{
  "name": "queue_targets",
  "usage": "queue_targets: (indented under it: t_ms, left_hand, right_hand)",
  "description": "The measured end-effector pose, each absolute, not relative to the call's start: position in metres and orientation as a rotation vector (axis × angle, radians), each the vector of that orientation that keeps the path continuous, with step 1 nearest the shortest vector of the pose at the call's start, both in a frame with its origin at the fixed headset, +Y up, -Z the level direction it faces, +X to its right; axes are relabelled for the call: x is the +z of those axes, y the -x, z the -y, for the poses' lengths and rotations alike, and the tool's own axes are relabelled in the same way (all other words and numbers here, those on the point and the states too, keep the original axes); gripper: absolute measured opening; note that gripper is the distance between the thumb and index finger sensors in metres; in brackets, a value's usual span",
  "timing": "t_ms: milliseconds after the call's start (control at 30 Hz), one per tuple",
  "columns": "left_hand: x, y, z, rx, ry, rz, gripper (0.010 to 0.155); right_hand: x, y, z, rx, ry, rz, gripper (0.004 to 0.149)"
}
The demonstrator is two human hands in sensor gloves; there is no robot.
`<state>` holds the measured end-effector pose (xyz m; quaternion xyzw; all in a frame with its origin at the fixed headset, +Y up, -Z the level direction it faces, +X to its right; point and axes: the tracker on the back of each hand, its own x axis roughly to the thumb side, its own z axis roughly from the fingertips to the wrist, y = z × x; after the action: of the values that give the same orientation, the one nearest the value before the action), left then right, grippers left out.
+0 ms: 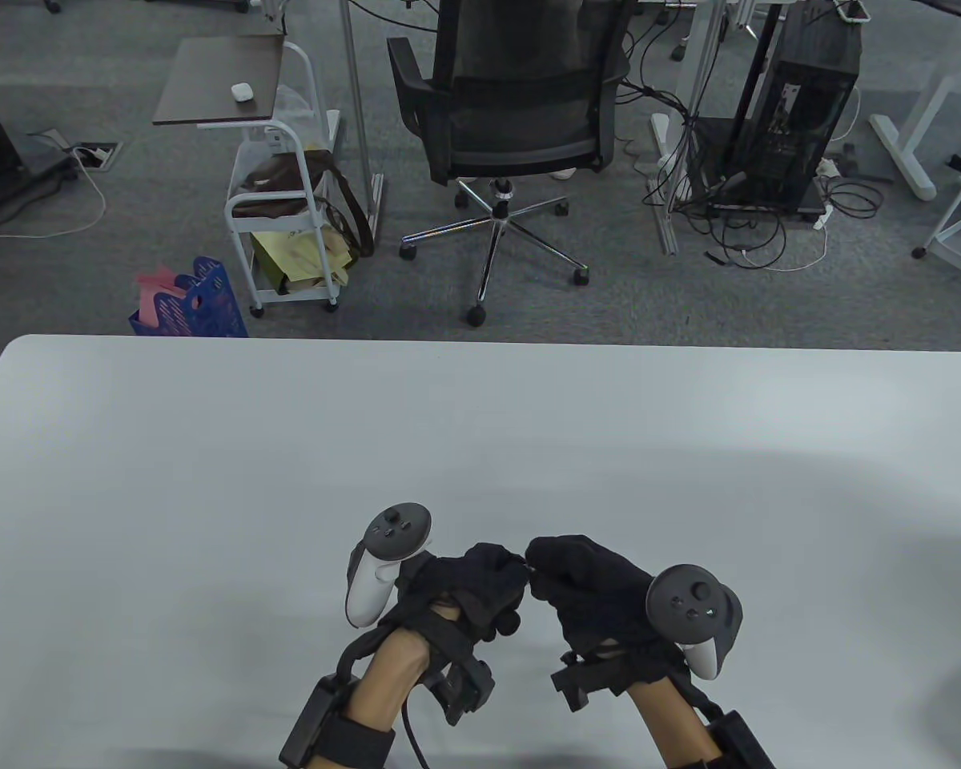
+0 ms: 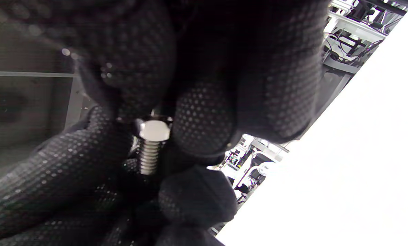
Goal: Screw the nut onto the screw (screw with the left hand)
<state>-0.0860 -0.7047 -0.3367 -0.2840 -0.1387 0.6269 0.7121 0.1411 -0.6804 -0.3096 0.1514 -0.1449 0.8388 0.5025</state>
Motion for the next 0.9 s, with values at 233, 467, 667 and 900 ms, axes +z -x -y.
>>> queue_targets:
  t_ms: [233, 467, 667, 900]
  left_hand:
    - [-0.336, 0.084, 0.699, 1.321, 0.6, 0.288, 0.054]
    - [-0.334, 0.078, 0.691, 1.225, 0.431, 0.309, 0.051]
    - [-0.331, 0.083, 0.672, 0.962, 0.177, 0.306, 0.05]
    - [-0.344, 0.106, 0.678, 0.242, 0.05, 0.08, 0.049]
  right_hand:
    - [-0.31, -0.142, 0.682, 2.025, -0.36, 0.346, 0.039]
    - [-0.315, -0.149, 0.687, 1.955, -0.287, 0.301, 0.038]
    - [-0.318, -0.152, 0.692, 1.981, -0.275, 0.27, 0.041]
    - [-0.32, -0.155, 0.69, 2.099, -0.3, 0.318, 0.047]
